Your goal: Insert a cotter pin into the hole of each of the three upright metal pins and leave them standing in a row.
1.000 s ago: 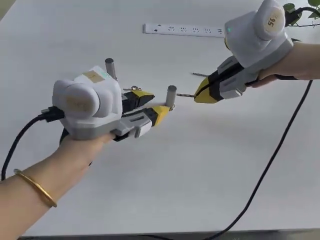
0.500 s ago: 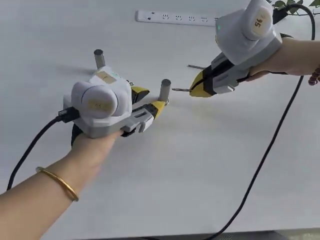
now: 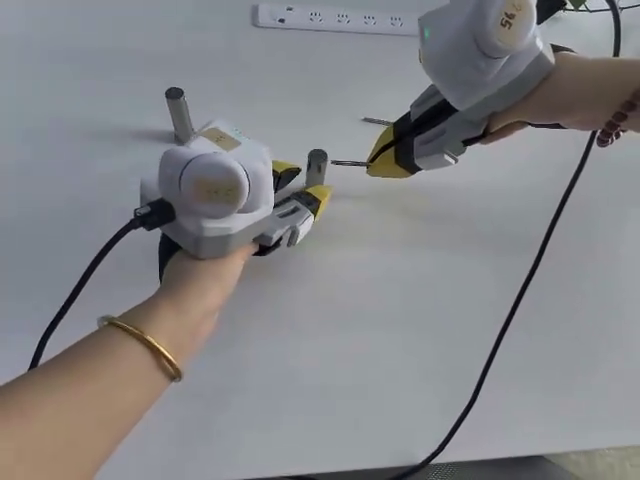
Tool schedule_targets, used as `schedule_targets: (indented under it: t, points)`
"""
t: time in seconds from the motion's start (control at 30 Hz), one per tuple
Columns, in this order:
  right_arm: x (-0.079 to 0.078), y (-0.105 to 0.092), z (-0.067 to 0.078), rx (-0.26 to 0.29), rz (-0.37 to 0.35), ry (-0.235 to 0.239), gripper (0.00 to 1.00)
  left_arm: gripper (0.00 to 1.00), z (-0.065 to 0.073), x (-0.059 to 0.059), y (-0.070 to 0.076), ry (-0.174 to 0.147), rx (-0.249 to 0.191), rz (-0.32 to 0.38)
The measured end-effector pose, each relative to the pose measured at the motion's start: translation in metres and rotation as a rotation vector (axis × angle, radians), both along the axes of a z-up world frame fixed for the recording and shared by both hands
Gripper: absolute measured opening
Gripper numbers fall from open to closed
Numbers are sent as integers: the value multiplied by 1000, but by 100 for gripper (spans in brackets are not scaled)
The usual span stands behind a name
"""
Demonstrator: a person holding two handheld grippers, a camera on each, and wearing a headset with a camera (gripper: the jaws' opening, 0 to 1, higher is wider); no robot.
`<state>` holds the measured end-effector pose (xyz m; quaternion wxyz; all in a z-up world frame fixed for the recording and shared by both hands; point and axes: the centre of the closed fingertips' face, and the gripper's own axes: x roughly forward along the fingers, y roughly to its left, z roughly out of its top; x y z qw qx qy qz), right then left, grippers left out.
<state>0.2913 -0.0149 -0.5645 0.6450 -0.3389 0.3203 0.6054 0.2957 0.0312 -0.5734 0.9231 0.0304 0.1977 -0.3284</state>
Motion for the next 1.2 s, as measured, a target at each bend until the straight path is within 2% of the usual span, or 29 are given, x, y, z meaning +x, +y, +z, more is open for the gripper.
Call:
schedule_targets:
  t: [0.5,0.67,1.2]
  points:
    - [1,5,4,-4,32,-6,0,12,-4,7,0,-14,36,23]
    - [0,8,5,-6,40,-11,0,12,-5,7,-1,-23,47,23]
    - [1,20,-1,-22,102,-42,0,11,-6,7,1,-25,49,50]
